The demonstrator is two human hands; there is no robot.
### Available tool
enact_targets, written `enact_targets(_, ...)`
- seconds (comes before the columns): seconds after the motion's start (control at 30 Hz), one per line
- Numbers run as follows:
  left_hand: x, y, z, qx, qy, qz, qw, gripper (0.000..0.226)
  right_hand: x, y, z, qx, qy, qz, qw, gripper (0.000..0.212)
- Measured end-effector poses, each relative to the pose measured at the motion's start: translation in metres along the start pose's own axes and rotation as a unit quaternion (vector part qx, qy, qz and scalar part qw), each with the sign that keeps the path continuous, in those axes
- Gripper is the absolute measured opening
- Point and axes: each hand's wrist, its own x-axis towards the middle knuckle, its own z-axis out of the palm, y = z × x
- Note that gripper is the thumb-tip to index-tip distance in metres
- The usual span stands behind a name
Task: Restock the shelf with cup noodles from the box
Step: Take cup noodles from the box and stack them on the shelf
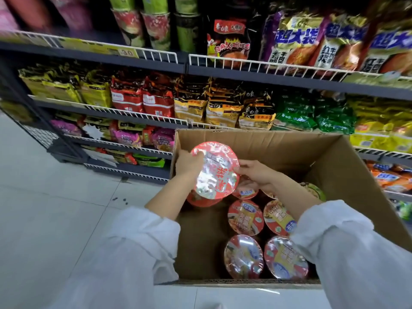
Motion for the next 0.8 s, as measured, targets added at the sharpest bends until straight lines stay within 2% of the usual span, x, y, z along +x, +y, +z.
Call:
enact_targets(0.07,0.005,-0.018,0.013,-0.118,0.01,-0.111,0.987,0.047,0.014,0.006,0.009,-0.02,0.054,0.008,0.998,0.03)
enact_targets(0.13,0.009,-0.042,0.029,-0.177,0.015,-0.162,0.971,0.043,0.024,0.012,0.015,-0.011,0.084,0.039,0.996,0.034)
enact_targets(0.23,0.024,-0.07,0.045,-0.157,0.05,-0.16,0.973,0.046,0.031,0.015,0.021,0.019,0.093,0.058,0.994,0.034)
enact_targets(0.3,0.021,-0.067,0.043,-0.19,0.071,-0.168,0.965,0.047,0.037,0.018,0.026,0.059,0.08,0.041,0.994,0.029)
enact_targets(0.4,0.011,-0.058,0.041,-0.27,0.086,-0.192,0.94,0.051,0.043,0.026,0.038,0.153,0.027,0.062,0.986,0.032)
enact_targets(0.5,0.008,-0.055,0.039,-0.322,0.056,-0.242,0.914,0.048,0.051,0.034,0.045,0.187,0.009,0.067,0.98,0.044)
enact_targets(0.63,0.007,-0.063,0.041,-0.341,-0.03,-0.242,0.908,0.058,0.053,0.037,0.042,0.188,0.012,0.061,0.98,0.05)
enact_targets(0.73,0.004,-0.077,0.044,-0.341,-0.016,-0.219,0.914,0.064,0.051,0.036,0.04,0.179,0.012,0.058,0.982,0.039)
enact_targets(0.8,-0.001,-0.076,0.045,-0.35,0.001,-0.215,0.912,0.061,0.048,0.036,0.041,0.164,0.017,0.046,0.985,0.047)
